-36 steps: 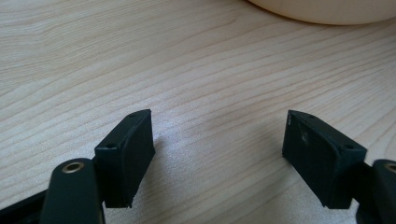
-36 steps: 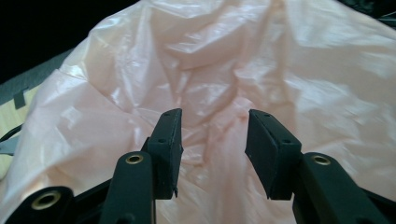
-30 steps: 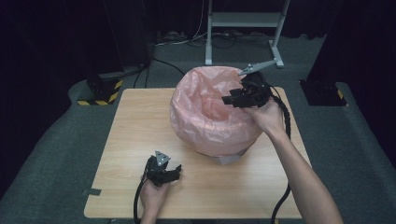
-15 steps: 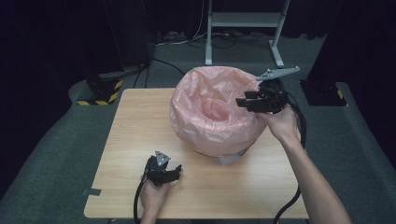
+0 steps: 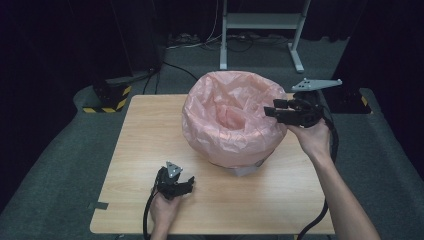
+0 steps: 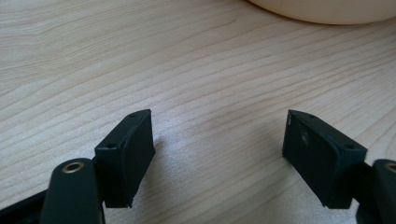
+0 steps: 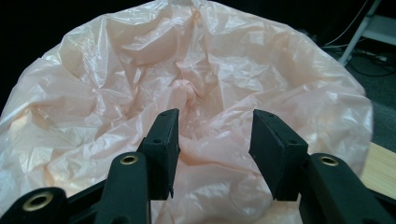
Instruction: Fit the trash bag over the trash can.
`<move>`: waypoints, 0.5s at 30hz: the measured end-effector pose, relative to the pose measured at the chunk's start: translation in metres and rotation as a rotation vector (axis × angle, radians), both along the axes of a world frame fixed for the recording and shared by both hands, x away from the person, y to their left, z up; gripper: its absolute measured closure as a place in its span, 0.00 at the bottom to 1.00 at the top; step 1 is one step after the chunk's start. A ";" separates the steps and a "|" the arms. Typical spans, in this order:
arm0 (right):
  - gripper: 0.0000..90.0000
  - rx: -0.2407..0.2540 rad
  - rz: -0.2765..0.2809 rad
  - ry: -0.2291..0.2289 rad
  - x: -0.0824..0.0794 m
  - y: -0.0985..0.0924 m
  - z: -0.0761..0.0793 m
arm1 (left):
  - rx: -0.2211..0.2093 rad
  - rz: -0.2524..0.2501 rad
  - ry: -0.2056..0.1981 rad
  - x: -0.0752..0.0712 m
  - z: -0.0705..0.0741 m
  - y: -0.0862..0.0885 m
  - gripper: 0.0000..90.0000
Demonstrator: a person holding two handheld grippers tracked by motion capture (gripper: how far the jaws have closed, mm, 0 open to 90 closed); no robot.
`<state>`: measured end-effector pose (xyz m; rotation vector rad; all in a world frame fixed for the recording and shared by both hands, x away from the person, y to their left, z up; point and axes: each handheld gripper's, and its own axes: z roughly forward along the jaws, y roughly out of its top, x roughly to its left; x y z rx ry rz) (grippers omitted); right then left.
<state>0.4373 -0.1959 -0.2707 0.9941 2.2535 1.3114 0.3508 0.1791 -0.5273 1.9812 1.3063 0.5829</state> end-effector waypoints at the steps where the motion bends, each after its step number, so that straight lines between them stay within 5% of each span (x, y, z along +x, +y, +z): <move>1: 0.58 0.000 -0.001 0.000 -0.001 -0.001 -0.001 | 0.000 0.000 0.000 0.000 0.000 0.000 0.28; 15: 0.58 0.051 -0.021 -0.004 -0.017 -0.025 -0.014 | 0.000 0.000 0.000 0.000 0.000 0.000 0.28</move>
